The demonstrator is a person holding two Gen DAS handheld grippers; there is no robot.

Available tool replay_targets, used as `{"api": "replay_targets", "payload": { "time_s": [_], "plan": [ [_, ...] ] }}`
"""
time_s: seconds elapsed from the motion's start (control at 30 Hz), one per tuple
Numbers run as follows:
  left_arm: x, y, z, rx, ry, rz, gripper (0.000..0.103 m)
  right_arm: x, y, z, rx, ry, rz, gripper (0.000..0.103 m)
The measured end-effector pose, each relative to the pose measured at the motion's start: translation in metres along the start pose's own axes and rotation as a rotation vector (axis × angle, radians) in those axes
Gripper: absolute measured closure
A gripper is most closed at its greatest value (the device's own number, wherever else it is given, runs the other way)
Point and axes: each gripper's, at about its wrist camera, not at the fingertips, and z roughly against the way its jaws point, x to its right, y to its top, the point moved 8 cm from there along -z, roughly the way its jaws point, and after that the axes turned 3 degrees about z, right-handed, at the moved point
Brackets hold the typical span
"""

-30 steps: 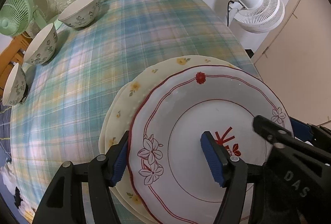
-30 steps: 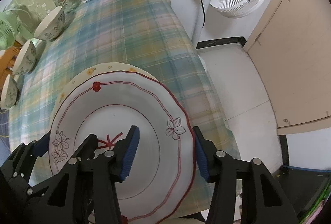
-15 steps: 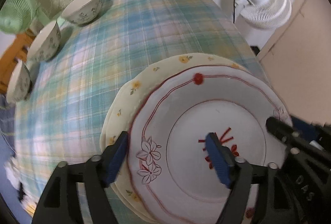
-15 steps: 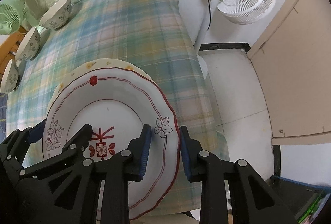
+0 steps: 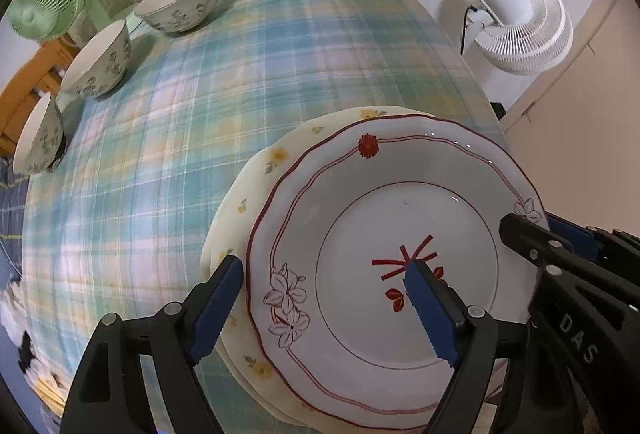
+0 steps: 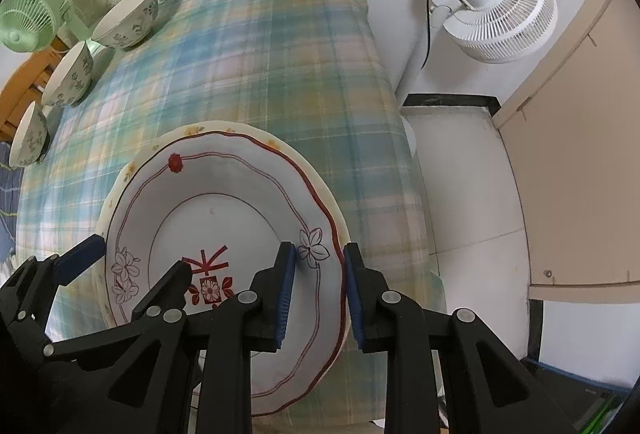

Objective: Organize plates and bowls
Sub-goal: 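Lower the red-rimmed plate onto the stack and open the left tool, then move the left tool toward the large white bowl by the green fan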

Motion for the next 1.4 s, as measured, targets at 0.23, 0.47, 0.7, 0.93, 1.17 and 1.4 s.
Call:
{"api": "replay_targets", "payload": {
  "time_s": [0.23,0.47,0.7,0.93,1.17,1.4],
  "plan": [
    [-0.011,-0.005,0.003,0.008,-0.011,0.045,0.017,-0.013,0.005,-0.003,0.003,-0.003,0.033,0.074],
    [-0.015,-0.01,0.006,0.015,-0.027,0.081,0.013,-0.018,0.005,-0.003,0.022,-0.005,0.039,0.06],
    [-0.018,-0.017,0.013,0.038,-0.026,0.117,0.01,-0.022,0.002,-0.003,0.031,0.046,0.05,0.036],
    [-0.019,-0.016,0.032,0.096,-0.035,0.136,0.009,-0.026,0.004,0.013,0.085,0.044,0.085,0.035],
    [-0.034,-0.009,0.057,0.16,-0.03,0.147,0.009,-0.039,0.012,0.039,0.15,0.043,0.101,0.035],
    [-0.068,-0.007,0.06,0.173,-0.042,0.152,0.01,-0.069,0.016,0.051,0.179,0.001,0.113,0.035]
  ]
}}
